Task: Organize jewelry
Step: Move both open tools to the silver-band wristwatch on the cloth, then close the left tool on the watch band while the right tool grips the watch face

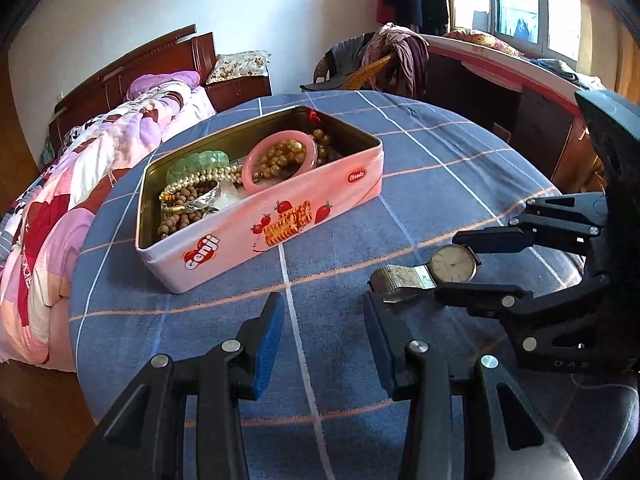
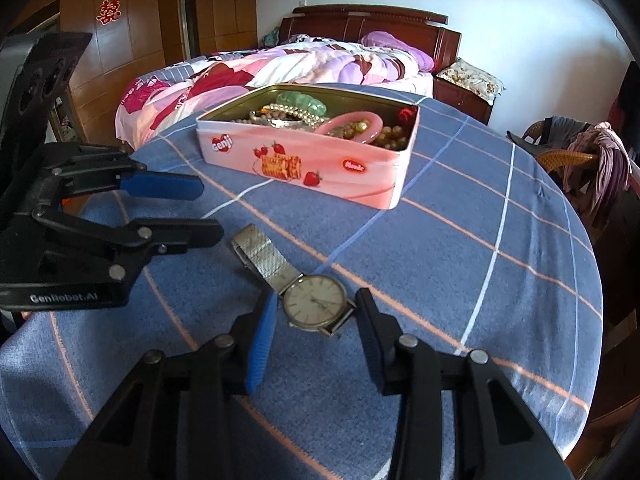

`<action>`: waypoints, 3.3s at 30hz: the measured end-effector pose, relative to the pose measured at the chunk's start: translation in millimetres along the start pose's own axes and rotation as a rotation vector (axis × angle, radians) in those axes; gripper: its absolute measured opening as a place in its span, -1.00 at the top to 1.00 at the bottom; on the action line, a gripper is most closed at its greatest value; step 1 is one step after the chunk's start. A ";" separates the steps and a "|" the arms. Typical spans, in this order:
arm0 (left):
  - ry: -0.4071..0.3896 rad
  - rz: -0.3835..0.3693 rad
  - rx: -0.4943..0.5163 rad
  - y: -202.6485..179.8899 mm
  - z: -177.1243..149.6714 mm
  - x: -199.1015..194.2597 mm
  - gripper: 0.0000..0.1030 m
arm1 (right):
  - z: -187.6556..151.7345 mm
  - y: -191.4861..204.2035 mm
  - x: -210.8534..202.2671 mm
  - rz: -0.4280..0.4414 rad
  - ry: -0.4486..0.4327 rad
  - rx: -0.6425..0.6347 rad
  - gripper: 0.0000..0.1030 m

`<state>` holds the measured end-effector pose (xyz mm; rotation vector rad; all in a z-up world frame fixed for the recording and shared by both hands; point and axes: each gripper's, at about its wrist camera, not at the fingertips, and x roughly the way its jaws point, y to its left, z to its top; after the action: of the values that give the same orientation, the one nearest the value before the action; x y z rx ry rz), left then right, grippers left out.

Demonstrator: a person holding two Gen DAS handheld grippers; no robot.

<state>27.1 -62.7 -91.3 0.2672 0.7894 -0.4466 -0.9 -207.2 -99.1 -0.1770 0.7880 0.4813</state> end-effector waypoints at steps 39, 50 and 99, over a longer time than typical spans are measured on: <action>-0.007 -0.027 0.028 -2.6 7.9 9.1 0.83 | 6.5 10.2 3.6 0.014 0.013 -0.046 0.24; -0.030 -0.003 0.010 3.0 1.4 -2.2 -0.16 | 5.3 6.9 2.6 0.020 0.013 -0.028 0.24; -0.085 -0.046 -0.052 7.3 6.0 -5.7 -0.09 | 4.5 12.2 -1.4 -0.006 -0.009 -0.040 0.27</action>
<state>30.7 -57.1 -82.6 0.1806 0.7237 -0.4765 -4.7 -195.6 -94.7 -0.2144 0.7687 0.4918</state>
